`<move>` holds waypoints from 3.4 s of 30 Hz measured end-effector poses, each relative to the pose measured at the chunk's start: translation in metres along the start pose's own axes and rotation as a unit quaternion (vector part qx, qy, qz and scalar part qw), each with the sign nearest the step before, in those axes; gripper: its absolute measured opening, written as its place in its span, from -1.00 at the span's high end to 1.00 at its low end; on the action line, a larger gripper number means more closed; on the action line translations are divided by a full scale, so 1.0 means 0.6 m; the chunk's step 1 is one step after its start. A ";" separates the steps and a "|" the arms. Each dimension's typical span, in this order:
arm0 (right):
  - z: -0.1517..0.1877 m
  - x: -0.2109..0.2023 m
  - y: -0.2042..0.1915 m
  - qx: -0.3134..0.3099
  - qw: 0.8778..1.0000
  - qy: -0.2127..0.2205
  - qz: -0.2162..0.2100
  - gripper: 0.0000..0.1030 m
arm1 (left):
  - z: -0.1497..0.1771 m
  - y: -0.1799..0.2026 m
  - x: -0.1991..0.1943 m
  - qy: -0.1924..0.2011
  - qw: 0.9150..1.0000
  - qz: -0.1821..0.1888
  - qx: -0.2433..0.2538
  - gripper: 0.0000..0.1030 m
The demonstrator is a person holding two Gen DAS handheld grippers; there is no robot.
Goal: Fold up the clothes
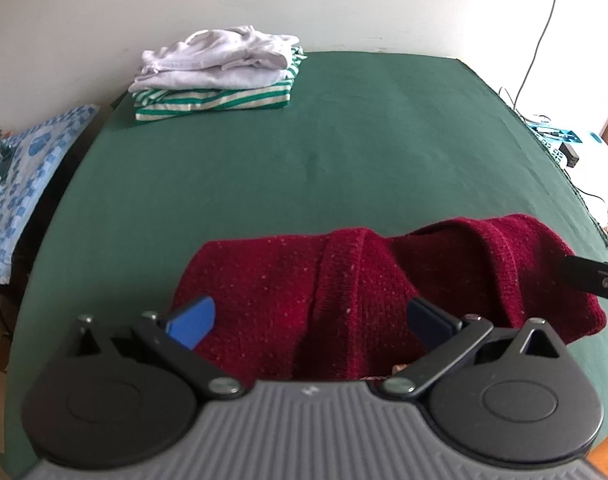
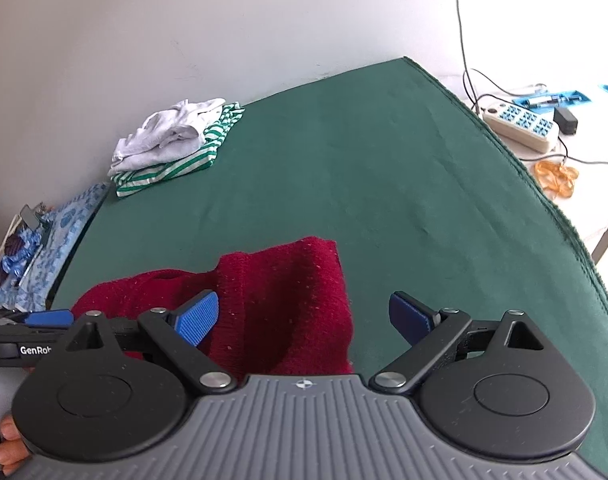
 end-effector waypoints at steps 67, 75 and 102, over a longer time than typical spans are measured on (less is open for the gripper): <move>0.010 0.088 -0.038 -0.015 0.987 -0.159 -0.009 -0.84 | 0.047 -0.057 0.062 -0.099 0.992 0.022 -0.082 -0.99; 0.023 0.099 -0.049 -0.015 0.984 -0.178 -0.025 -0.83 | 0.047 -0.062 0.067 -0.098 0.993 0.017 -0.066 -0.99; -0.013 0.067 0.057 0.113 0.969 -0.143 -0.165 -0.77 | -0.027 -0.189 0.028 -0.105 0.980 0.159 -0.060 -0.99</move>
Point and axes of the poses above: each gripper's, at about its wrist camera, not at the fingertips, and x roughly the way its jaws point, y to its right, z to its underside, the point moved 3 cm from there along x, roughly the way its jaws point, and after that the axes turned 7 degrees about -x, right-handed, at the moved point
